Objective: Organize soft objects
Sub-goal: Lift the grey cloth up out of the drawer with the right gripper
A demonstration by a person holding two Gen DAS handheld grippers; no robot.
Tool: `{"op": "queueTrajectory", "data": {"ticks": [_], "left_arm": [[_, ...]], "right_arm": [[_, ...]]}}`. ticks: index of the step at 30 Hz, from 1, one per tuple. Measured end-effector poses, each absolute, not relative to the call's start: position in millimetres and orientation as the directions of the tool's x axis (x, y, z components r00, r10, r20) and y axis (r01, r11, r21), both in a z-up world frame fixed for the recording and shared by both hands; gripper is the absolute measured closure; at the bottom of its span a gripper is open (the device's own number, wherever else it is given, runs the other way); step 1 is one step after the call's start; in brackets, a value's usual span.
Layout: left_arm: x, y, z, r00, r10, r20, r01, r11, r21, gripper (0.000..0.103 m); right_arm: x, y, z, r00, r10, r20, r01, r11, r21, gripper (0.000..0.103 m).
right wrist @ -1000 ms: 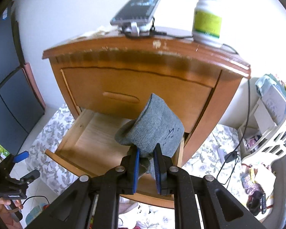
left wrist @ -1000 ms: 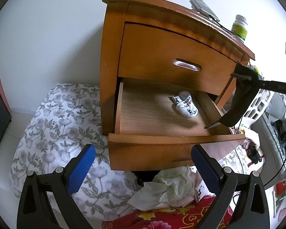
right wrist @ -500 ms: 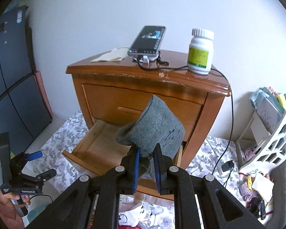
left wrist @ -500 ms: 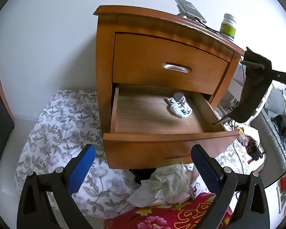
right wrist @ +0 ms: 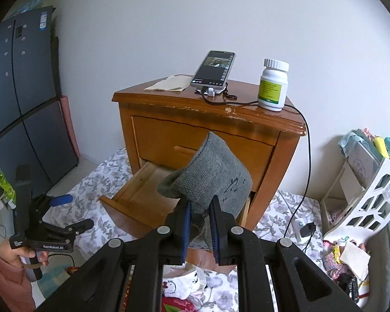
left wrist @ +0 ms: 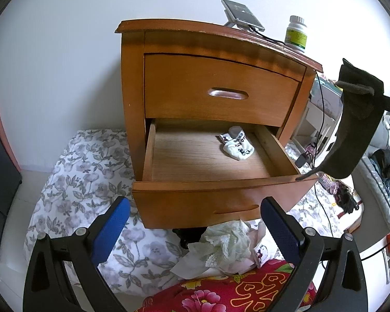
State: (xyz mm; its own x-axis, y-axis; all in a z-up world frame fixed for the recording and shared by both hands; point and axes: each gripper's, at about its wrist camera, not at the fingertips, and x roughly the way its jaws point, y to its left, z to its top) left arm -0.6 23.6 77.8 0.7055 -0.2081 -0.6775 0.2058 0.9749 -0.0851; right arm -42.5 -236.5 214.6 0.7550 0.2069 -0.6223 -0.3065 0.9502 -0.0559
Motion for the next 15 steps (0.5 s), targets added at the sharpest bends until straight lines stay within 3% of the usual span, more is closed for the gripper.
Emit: {"op": "queueTrajectory", "data": {"ticks": [15], "left_arm": [[-8,27,76,0.704,-0.198,-0.682,0.190,0.978,-0.088,0.003]], "right_arm": [[-55,-211,177,0.671,0.236,-0.703,-0.386,0.921,-0.058,0.088]]}}
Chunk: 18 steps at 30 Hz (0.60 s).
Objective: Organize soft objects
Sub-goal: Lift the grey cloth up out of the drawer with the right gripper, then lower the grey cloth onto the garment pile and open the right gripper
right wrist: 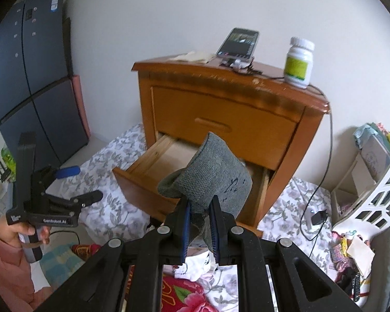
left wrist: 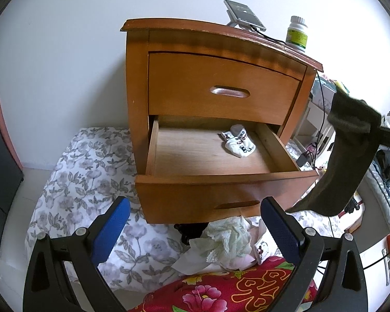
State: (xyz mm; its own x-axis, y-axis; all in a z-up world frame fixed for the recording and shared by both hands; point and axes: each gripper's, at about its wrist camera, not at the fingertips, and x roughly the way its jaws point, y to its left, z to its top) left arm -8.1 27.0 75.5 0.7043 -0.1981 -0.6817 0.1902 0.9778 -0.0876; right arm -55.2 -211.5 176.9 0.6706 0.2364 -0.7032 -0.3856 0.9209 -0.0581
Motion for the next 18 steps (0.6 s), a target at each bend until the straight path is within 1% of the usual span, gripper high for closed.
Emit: {"op": "queueTrajectory", "data": {"ticks": [6,12,18], "left_arm": [[-6,31,71,0.699,-0.197,-0.687,0.180,0.979,-0.098,0.003],[-2,37,66,0.692,-0.195,-0.695,0.167,0.980,-0.108,0.003],[1,41,60,0.683,-0.196,-0.704,0.161,0.980,-0.117,0.003]], "right_arm": [[-49,-192,152,0.615,0.235,-0.753,-0.424,0.904,-0.064,0.088],[-39,-177,136,0.577,0.248,-0.778,-0.450,0.892,-0.049,0.088],[-25,-162,108,0.531,0.228,-0.816,-0.465,0.884,-0.056,0.088]]}}
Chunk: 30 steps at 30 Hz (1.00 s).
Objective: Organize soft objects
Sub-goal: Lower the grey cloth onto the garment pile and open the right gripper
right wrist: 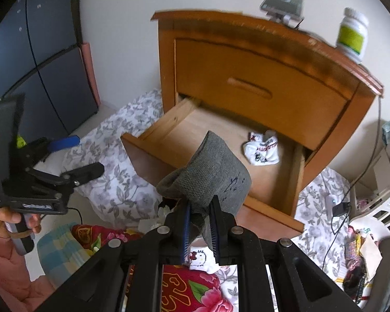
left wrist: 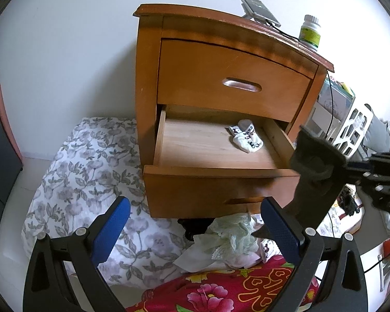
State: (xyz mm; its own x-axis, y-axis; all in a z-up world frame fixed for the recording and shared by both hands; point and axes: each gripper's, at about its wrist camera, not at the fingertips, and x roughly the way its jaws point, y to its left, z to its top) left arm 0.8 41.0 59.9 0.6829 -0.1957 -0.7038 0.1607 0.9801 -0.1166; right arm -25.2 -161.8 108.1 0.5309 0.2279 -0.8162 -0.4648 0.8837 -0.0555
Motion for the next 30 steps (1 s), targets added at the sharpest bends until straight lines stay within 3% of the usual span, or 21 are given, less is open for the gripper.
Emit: {"op": "queueTrajectory", "data": {"ticks": [10,30], "left_arm": [[9,47,52,0.668,-0.194,-0.719,0.148,0.981,-0.127,0.003],[23,51,33,0.629,-0.192,-0.753,0.140,0.981,-0.133,0.003]], "right_arm": [[1,-146,33,0.395,0.135,-0.909,-0.469,0.880,-0.073,0.088],[16,-131,-74,0.180,0.054,-0.982,-0.483,0.874,-0.040,0.088]]}}
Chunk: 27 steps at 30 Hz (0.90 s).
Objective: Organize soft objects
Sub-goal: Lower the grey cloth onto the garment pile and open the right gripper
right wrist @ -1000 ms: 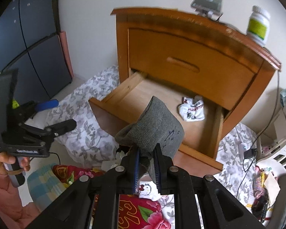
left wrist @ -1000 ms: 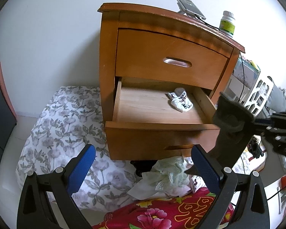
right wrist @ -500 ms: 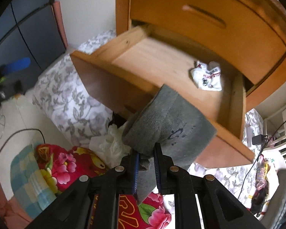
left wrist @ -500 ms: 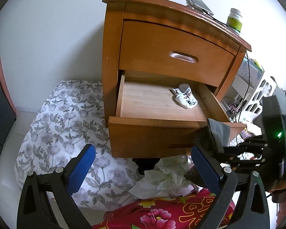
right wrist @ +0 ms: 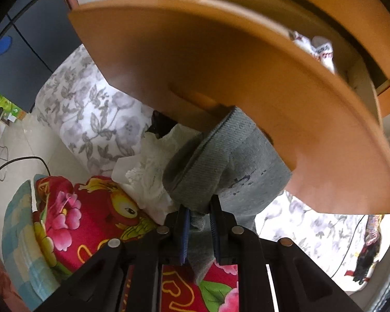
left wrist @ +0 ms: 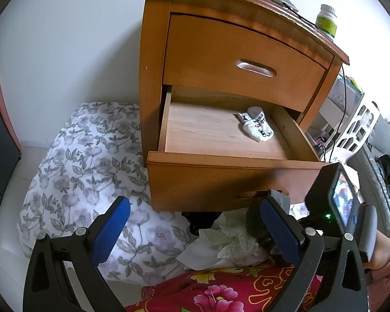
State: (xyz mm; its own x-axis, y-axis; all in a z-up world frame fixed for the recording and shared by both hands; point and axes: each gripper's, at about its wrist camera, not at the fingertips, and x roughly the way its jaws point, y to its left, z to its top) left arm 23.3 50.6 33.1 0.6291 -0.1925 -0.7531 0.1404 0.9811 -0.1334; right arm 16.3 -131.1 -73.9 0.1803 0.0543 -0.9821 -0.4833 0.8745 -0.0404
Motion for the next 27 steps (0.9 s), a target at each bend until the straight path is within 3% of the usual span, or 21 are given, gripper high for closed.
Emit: {"op": "queueTrajectory", "data": {"ticks": [9,13,15,22,27], "left_arm": [[28,52,27,0.614,-0.187,-0.767,0.137,0.982,-0.130,0.003],[28,52,26,0.613,-0.187,-0.768,0.138,0.982,-0.129,0.003],[28,52,26,0.613,-0.187,-0.767,0.138,0.982,-0.130,0.003],[27,50,28,0.618,-0.187,-0.764,0.145,0.982,-0.123,0.003],[26,43,30,0.618,-0.189,-0.763,0.161,0.980,-0.113,0.003]], "right_arm": [[22,-131,-88,0.142,0.056,-0.988,-0.453,0.891,-0.014,0.084],[21,-135,-80,0.145,0.055,-0.988,-0.432,0.902,-0.013,0.068],[19,-139,-72,0.164,0.054,-0.985,-0.419,0.908,-0.020,0.061],[9,-164,-28,0.257,0.098,-0.962,-0.324,0.946,0.009,0.060],[-3,-185,8,0.362,0.114,-0.925,-0.233,0.972,0.028,0.053]]}}
